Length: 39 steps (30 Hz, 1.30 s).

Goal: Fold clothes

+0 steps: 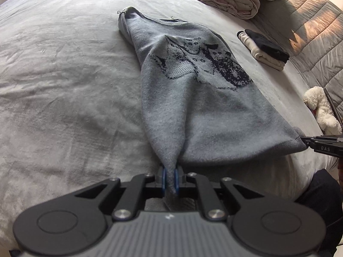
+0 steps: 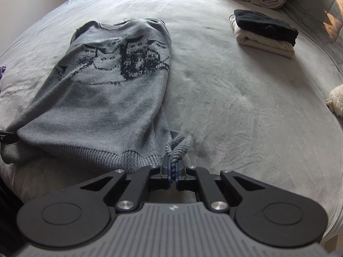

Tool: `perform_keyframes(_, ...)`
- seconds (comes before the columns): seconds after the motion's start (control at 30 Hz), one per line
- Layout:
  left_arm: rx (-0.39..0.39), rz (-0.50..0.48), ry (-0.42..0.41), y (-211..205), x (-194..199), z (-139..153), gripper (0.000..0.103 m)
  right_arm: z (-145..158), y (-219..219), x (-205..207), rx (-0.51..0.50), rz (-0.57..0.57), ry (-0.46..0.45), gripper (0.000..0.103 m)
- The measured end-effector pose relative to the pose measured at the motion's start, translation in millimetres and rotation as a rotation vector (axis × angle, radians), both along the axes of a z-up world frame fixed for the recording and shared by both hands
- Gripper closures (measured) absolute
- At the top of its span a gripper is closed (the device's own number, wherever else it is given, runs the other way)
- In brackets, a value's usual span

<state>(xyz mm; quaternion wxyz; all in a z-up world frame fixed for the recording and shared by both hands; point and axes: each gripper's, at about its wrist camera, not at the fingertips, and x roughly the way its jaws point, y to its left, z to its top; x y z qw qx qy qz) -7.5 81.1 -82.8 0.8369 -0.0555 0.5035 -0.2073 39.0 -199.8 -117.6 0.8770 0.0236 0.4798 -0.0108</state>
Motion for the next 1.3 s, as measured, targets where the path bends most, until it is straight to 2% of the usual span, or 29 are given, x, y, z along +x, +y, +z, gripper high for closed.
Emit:
perform_keyframes(0.03, -0.007, 0.005, 0.004, 1.6, 0.6, -0.5, 0.094, -3.6, -1.5, 0.6, 0.001, -0.002, 0.013, 0.097)
perform_keyframes(0.1, -0.021, 0.02, -0.001, 5.6, 2.0, 0.7, 0.084, -7.6, -3.9, 2.1, 0.003, -0.011, 0.022, 0.094)
perform_keyframes(0.23, -0.044, 0.047, -0.031, 14.0, 6.0, 6.9, 0.07, -2.6, -5.5, 5.2, -0.002, -0.02, 0.008, 0.086)
perform_keyframes(0.27, -0.049, 0.052, -0.037, 16.0, 7.9, 8.7, 0.068, 0.0, -5.6, 6.4, -0.006, -0.02, 0.003, 0.077)
perform_keyframes(0.3, -0.055, 0.058, -0.043, 18.0, 9.9, 10.3, 0.066, 3.0, -5.5, 7.9, -0.013, -0.018, -0.007, 0.063)
perform_keyframes(0.33, -0.059, 0.065, -0.049, 19.5, 12.2, 11.6, 0.065, 6.3, -5.2, 9.2, -0.023, -0.015, -0.02, 0.059)
perform_keyframes(0.43, -0.07, 0.087, -0.064, 23.6, 21.8, 13.0, 0.056, 16.4, -2.8, 15.7, -0.031, -0.003, -0.055, 0.058)
perform_keyframes(0.77, -0.133, 0.157, -0.071, 19.6, 62.3, 5.8, 0.056, 38.6, 33.3, 66.6, 0.053, 0.105, -0.13, 0.058)
perform_keyframes(1.0, -0.183, 0.213, -0.094, 12.6, 86.3, -15.2, 0.058, 43.4, 77.5, 117.6, 0.114, 0.239, -0.163, 0.058)
perform_keyframes(1.13, -0.221, 0.218, -0.077, 11.8, 92.0, -32.3, 0.059, 44.0, 100.5, 144.6, 0.143, 0.312, -0.158, 0.058)
perform_keyframes(1.27, -0.266, 0.215, -0.092, 14.6, 95.0, -36.4, 0.06, 41.0, 117.6, 172.4, 0.187, 0.369, -0.148, 0.058)
perform_keyframes(1.3, -0.272, 0.222, -0.093, 15.4, 95.6, -38.0, 0.065, 39.8, 121.9, 179.5, 0.199, 0.381, -0.145, 0.058)
